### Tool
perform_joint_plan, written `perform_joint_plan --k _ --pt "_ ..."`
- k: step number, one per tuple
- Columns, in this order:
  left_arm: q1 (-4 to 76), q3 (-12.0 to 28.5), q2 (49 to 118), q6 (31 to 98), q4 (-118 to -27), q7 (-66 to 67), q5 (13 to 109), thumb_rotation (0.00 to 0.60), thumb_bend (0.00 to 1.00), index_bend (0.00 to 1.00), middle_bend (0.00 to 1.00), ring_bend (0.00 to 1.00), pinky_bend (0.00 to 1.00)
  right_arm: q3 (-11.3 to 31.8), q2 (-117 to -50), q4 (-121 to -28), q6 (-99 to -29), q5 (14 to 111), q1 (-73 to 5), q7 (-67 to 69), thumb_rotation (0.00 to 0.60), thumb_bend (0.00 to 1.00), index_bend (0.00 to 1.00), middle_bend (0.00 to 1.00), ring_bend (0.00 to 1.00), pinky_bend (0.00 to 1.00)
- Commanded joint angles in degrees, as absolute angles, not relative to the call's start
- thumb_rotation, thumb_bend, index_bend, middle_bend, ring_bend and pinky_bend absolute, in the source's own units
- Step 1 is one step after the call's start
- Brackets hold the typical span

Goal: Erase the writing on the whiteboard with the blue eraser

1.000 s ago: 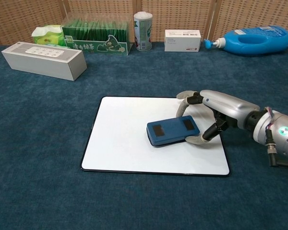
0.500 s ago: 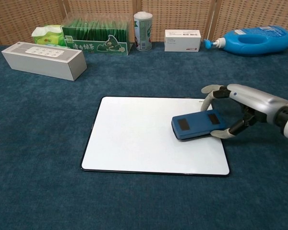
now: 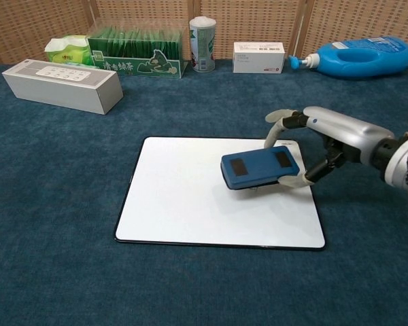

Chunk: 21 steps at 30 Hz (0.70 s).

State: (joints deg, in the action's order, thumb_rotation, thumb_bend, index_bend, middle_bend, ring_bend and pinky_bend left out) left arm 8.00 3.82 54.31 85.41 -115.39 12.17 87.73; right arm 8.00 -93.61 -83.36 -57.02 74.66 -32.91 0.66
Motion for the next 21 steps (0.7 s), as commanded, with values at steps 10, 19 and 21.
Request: perform_joint_plan --k 10,19,21 --pt "7.9 3.8 54.2 85.4 -114.8 11.4 87.5 0.600 0.44 0.32 0.22 0.16 0.00 9.2 -99.6 -80.3 -54.0 72.3 -36.1 -2.7 0.600 0.24 0.74 0.08 0.00 0.00" --pt "7.9 4.0 54.0 85.6 -115.1 11.9 87.7 0.600 0.44 0.32 0.21 0.16 0.00 9.6 -100.6 -78.6 -53.2 71.1 -36.6 -2.5 0.600 0.24 0.74 0.08 0.00 0.00" --pt "7.9 4.0 54.0 85.6 -115.2 12.0 87.7 0.600 0.44 0.32 0.21 0.16 0.00 9.5 -100.7 -78.4 -53.3 71.1 -36.5 -2.3 0.600 0.24 0.74 0.08 0.00 0.00"
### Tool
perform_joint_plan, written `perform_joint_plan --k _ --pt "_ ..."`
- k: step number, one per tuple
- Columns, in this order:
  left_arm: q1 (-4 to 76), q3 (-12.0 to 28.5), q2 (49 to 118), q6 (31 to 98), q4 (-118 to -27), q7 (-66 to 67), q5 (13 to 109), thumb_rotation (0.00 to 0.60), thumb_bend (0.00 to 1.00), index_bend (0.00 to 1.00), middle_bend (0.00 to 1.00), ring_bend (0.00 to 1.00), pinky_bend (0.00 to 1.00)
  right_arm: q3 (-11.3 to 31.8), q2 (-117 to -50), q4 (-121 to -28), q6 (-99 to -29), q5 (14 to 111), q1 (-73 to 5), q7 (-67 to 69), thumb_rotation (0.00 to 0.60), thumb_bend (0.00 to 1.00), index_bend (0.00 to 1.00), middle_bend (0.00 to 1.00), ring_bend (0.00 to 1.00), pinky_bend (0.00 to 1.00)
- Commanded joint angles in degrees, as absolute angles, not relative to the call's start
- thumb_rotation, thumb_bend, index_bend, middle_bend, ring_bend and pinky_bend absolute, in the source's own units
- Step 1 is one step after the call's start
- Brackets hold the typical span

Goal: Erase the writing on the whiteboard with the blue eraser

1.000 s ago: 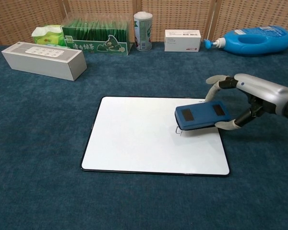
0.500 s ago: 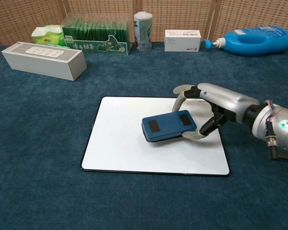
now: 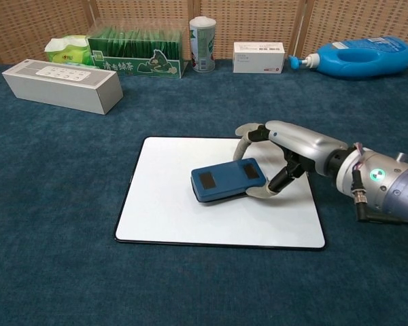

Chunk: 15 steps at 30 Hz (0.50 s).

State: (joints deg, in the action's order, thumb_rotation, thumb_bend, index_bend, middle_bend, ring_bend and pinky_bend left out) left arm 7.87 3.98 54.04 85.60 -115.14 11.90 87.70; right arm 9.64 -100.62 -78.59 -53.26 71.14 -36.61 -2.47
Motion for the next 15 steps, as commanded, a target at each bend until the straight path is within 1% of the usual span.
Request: perform_joint_plan --k 1,9,15 --pt "7.9 4.0 54.0 85.6 -115.2 12.0 87.8 0.600 0.44 0.32 0.21 0.16 0.00 9.4 -100.7 -78.3 -53.4 71.1 -36.4 -2.2 0.600 0.24 0.74 0.08 0.00 0.00" --pt "7.7 4.0 53.9 86.0 -115.7 12.4 88.2 0.600 0.44 0.32 0.21 0.16 0.00 8.7 -100.6 -77.4 -53.9 71.4 -35.6 -1.4 0.600 0.24 0.74 0.08 0.00 0.00" --pt "7.6 4.0 53.8 86.2 -115.9 12.8 88.5 0.600 0.44 0.32 0.21 0.16 0.00 8.1 -98.9 -77.7 -55.0 71.3 -34.2 -1.2 0.600 0.24 0.74 0.08 0.00 0.00"
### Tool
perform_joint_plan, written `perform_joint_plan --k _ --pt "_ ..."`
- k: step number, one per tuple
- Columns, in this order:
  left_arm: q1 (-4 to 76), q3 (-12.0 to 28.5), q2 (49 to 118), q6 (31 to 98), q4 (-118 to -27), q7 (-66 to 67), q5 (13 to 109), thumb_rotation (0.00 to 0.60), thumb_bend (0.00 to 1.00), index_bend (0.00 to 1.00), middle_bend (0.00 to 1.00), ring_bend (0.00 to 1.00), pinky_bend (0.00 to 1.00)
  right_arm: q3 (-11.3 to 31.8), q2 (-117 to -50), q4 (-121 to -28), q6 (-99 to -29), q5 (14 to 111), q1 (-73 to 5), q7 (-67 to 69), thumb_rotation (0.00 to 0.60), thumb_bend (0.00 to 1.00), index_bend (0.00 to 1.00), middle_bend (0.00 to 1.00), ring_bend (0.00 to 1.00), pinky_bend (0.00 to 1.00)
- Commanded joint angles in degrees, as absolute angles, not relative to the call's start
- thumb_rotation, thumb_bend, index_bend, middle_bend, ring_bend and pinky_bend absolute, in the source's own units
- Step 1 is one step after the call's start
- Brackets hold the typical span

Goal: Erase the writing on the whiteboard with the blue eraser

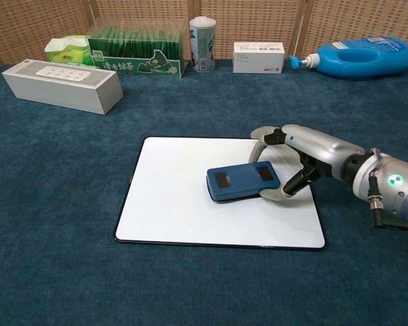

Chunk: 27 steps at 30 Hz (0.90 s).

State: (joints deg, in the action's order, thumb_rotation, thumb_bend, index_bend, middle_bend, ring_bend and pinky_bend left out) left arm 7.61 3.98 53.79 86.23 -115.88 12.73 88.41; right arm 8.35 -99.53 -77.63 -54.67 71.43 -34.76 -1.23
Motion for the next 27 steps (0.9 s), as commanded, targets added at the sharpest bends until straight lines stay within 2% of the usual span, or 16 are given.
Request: perform_joint_plan --k 1,15,27 --pt "7.6 4.0 53.9 86.3 -116.0 12.9 88.6 0.600 0.44 0.32 0.21 0.16 0.00 7.9 -98.4 -77.7 -55.3 71.2 -33.8 -1.2 0.600 0.24 0.74 0.08 0.00 0.00" --pt "8.0 4.1 54.7 86.0 -115.9 13.5 89.1 0.600 0.44 0.32 0.21 0.16 0.00 8.9 -91.9 -83.9 -59.1 72.4 -31.7 -0.8 0.600 0.24 0.74 0.08 0.00 0.00" --pt "7.0 3.9 53.6 86.8 -115.0 12.0 88.2 0.600 0.44 0.32 0.21 0.16 0.00 9.5 -98.7 -81.8 -54.7 71.6 -35.6 -1.9 0.600 0.24 0.74 0.08 0.00 0.00"
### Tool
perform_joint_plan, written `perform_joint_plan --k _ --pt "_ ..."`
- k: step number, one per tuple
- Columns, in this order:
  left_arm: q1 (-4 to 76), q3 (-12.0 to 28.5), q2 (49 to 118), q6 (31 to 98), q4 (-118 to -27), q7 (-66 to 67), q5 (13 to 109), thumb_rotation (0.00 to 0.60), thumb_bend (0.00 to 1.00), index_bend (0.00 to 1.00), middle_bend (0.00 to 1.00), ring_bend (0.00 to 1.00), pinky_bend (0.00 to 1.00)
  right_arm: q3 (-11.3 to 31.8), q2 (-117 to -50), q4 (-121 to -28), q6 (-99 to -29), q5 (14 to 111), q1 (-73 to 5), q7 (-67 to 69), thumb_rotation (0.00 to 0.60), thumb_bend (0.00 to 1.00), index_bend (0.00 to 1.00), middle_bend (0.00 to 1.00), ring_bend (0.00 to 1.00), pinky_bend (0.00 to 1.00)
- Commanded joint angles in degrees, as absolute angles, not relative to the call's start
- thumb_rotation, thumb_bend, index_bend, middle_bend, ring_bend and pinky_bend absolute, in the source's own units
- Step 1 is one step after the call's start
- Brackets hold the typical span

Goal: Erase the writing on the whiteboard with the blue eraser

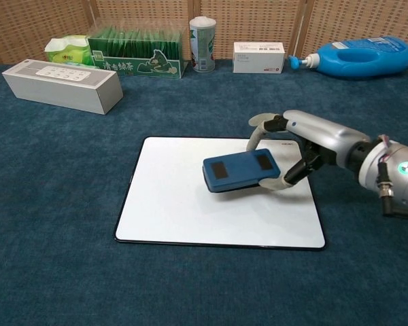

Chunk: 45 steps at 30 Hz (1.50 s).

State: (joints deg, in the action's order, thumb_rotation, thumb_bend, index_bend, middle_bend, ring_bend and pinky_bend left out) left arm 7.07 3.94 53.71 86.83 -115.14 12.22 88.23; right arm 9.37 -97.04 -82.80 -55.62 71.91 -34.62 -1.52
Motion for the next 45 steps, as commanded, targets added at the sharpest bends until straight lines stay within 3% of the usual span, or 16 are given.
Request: perform_joint_plan --k 1,15,36,45 --pt "7.0 3.9 53.5 86.8 -115.0 11.9 88.1 0.600 0.44 0.32 0.21 0.16 0.00 9.5 -99.2 -81.5 -54.4 71.6 -35.8 -2.0 0.600 0.24 0.74 0.08 0.00 0.00" --pt "6.7 3.8 53.0 87.1 -115.0 11.7 88.2 0.600 0.44 0.32 0.21 0.16 0.00 9.5 -102.3 -77.8 -51.9 70.2 -37.4 -2.3 0.600 0.24 0.74 0.08 0.00 0.00" --pt "8.2 4.4 54.7 85.5 -116.1 14.4 88.5 0.600 0.44 0.32 0.21 0.16 0.00 9.5 -93.3 -80.6 -56.4 69.7 -32.6 0.4 0.600 0.24 0.74 0.09 0.00 0.00" --pt "7.8 4.4 54.6 86.2 -116.1 14.4 88.3 0.600 0.44 0.32 0.21 0.16 0.00 10.7 -94.1 -81.5 -54.5 69.7 -34.7 -0.3 0.600 0.24 0.74 0.09 0.00 0.00"
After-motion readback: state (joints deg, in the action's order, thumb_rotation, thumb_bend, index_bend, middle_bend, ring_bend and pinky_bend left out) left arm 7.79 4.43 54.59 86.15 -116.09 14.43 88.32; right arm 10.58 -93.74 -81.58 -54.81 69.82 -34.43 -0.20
